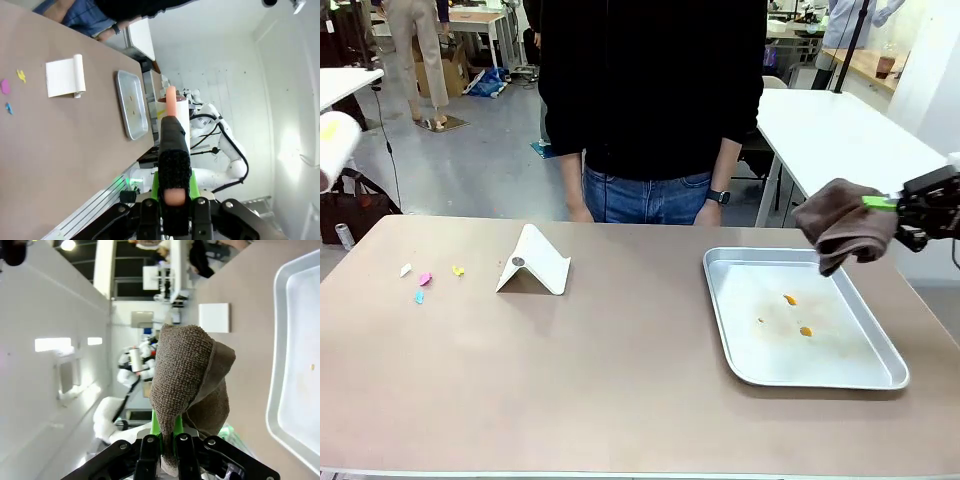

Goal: Clean the surface of the table.
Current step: Hold the Lint Roller with your left hand and the towel with your right hand.

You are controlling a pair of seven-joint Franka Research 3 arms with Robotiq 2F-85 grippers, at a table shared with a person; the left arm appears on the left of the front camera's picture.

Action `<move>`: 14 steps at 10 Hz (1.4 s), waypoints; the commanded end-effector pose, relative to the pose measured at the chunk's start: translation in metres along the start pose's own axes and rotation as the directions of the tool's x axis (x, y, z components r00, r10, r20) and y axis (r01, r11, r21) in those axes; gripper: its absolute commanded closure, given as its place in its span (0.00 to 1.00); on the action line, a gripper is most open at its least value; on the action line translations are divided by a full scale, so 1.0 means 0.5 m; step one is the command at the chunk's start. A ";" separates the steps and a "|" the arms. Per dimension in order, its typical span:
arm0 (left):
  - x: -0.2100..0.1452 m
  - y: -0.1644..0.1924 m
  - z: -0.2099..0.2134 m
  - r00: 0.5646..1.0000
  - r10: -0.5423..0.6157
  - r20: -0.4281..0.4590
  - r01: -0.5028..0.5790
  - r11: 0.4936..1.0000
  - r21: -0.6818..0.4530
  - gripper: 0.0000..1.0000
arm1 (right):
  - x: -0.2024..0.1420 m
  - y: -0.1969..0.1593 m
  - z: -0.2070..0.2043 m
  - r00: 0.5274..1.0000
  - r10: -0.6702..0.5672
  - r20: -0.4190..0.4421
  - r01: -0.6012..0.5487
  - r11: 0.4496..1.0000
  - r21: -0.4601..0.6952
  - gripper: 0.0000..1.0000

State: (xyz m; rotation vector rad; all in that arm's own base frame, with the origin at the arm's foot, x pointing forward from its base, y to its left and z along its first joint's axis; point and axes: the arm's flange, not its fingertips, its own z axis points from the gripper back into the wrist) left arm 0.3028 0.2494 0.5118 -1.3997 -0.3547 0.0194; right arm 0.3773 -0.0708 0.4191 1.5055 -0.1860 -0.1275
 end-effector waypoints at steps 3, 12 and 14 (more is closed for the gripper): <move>-0.002 0.078 0.065 0.986 -0.090 -0.138 0.096 0.995 0.038 1.00 | -0.050 0.038 0.025 0.999 -0.049 0.006 0.049 0.996 0.078 1.00; 0.009 0.097 0.047 0.990 -0.057 -0.133 0.066 0.996 0.062 1.00 | -0.046 0.026 0.027 1.000 -0.023 -0.002 0.023 0.997 0.072 1.00; 0.009 0.097 0.047 0.990 -0.057 -0.133 0.066 0.996 0.062 1.00 | -0.046 0.026 0.027 1.000 -0.023 -0.002 0.023 0.997 0.072 1.00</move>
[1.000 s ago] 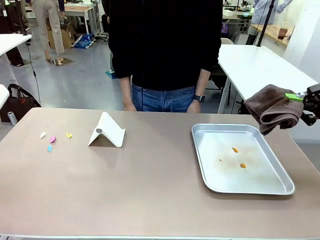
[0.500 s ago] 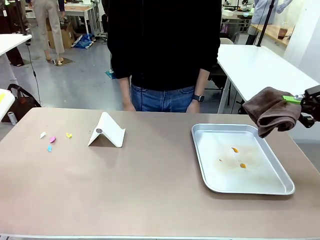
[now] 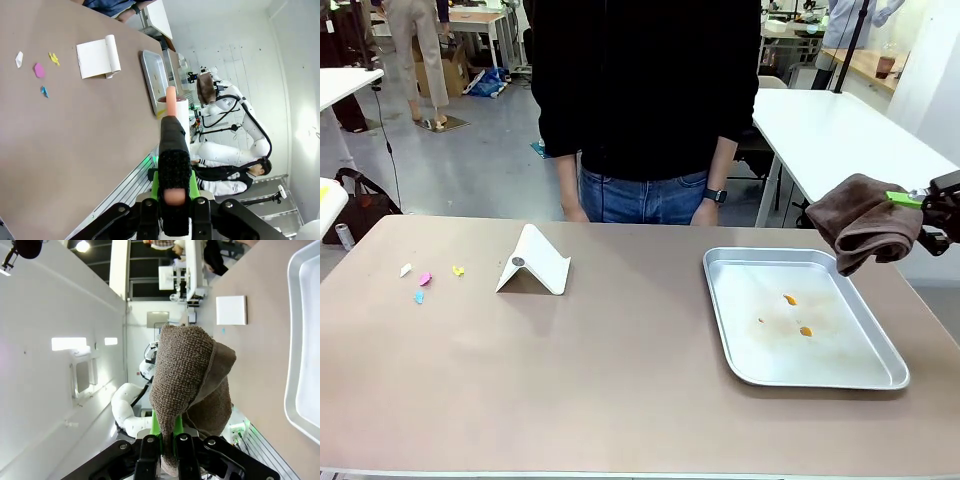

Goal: Clean the surface of the table.
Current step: Hold the Lint Roller with your left hand and the towel with your right hand, then if a person points to the right, clean the right side of the table with your right hand, and if they point to the left, clean the left side with your left hand.

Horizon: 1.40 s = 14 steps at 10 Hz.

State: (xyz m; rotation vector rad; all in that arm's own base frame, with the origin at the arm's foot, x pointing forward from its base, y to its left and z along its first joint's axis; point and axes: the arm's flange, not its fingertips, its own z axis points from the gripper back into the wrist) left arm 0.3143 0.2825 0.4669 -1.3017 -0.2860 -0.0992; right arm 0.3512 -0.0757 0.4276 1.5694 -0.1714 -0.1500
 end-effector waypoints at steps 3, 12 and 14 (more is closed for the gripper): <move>-0.006 -0.006 0.000 1.000 -0.006 -0.005 0.006 1.000 -0.016 1.00 | 0.003 0.009 0.006 1.000 0.007 -0.006 -0.007 1.000 0.011 1.00; -0.006 -0.006 0.000 1.000 -0.006 -0.005 0.006 1.000 -0.016 1.00 | 0.003 0.009 0.006 1.000 0.007 -0.006 -0.007 1.000 0.011 1.00; -0.006 -0.006 0.000 1.000 -0.006 -0.005 0.006 1.000 -0.016 1.00 | 0.003 0.009 0.006 1.000 0.007 -0.006 -0.007 1.000 0.011 1.00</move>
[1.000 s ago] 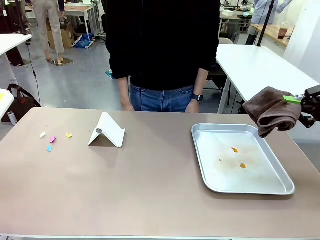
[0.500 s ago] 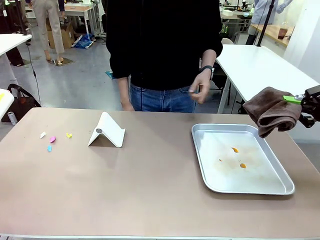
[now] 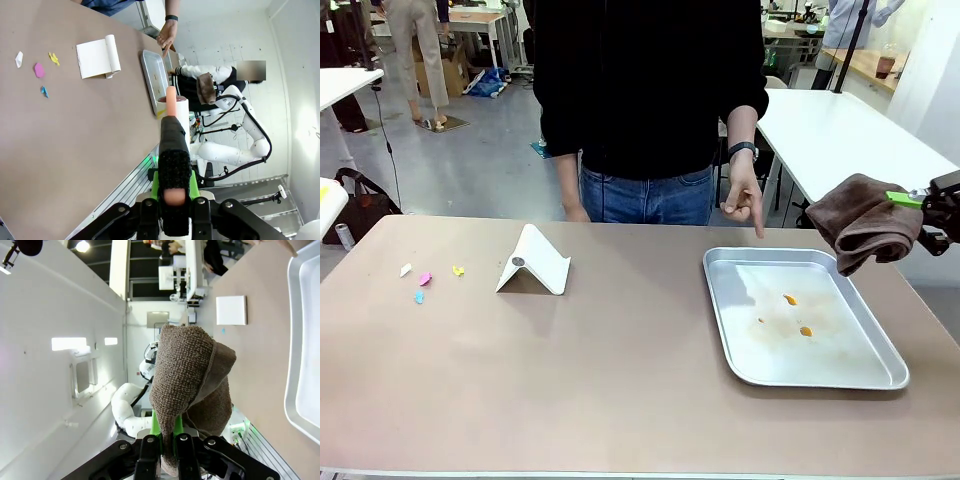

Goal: Clean the surface of the table.
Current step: If a person points to the right, clean the right side of the table with your right hand, and if they point to the left, clean the left side with your left hand.

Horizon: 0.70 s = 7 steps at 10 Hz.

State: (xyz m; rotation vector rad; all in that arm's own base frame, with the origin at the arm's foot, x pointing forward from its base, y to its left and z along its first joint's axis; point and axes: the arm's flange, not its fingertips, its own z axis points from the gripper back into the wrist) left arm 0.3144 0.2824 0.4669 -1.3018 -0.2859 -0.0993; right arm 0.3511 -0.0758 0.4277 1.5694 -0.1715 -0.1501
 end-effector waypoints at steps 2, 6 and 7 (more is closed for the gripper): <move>-0.007 -0.006 0.001 1.000 -0.006 -0.005 0.006 1.000 -0.016 1.00 | 0.003 0.009 0.006 1.000 0.007 -0.006 -0.007 1.000 0.011 1.00; -0.007 -0.006 0.001 1.000 -0.006 -0.005 0.006 1.000 -0.016 1.00 | -0.002 0.001 -0.007 0.999 0.030 -0.014 -0.030 0.998 -0.053 0.91; -0.007 -0.006 0.001 1.000 -0.006 -0.005 0.006 1.000 -0.016 1.00 | -0.006 0.007 -0.013 0.997 0.067 -0.028 -0.070 0.989 -0.131 0.91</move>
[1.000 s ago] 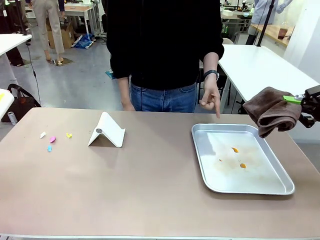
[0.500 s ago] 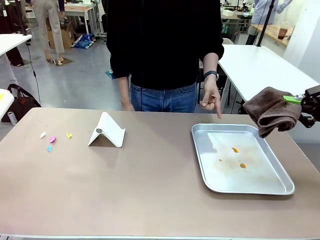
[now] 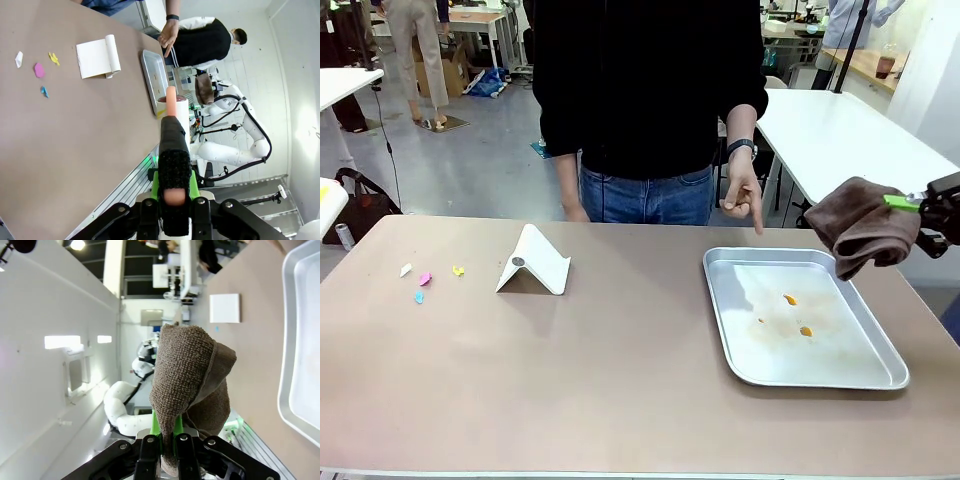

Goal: Clean the surface of the table.
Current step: If a person points to the right, clean the right side of the table with your right hand, and if they point to the left, clean the left side with your left hand.

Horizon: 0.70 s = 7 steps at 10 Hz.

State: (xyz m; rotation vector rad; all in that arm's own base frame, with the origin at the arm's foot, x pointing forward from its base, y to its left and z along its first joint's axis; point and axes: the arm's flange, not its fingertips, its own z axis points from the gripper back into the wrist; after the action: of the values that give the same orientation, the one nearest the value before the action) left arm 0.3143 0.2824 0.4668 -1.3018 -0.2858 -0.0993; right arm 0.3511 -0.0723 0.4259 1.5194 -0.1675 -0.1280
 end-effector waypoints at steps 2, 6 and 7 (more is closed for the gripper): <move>-0.006 -0.006 0.001 1.000 -0.006 -0.005 0.006 1.000 -0.016 1.00 | -0.009 0.030 -0.012 0.993 0.111 -0.035 -0.116 0.970 -0.212 0.91; -0.006 -0.006 0.001 1.000 -0.006 -0.005 0.006 1.000 -0.016 1.00 | -0.014 0.070 -0.036 0.968 0.247 -0.041 -0.222 0.769 -0.599 0.91; -0.006 -0.006 0.001 1.000 -0.006 -0.005 0.006 1.000 -0.016 1.00 | -0.013 0.077 -0.045 0.958 0.281 -0.062 -0.251 0.712 -0.656 0.91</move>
State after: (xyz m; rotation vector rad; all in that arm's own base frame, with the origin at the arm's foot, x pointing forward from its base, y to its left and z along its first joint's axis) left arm 0.3142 0.2824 0.4667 -1.3021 -0.2858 -0.0990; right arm 0.3515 -0.0608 0.4673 0.8583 -0.3300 0.0387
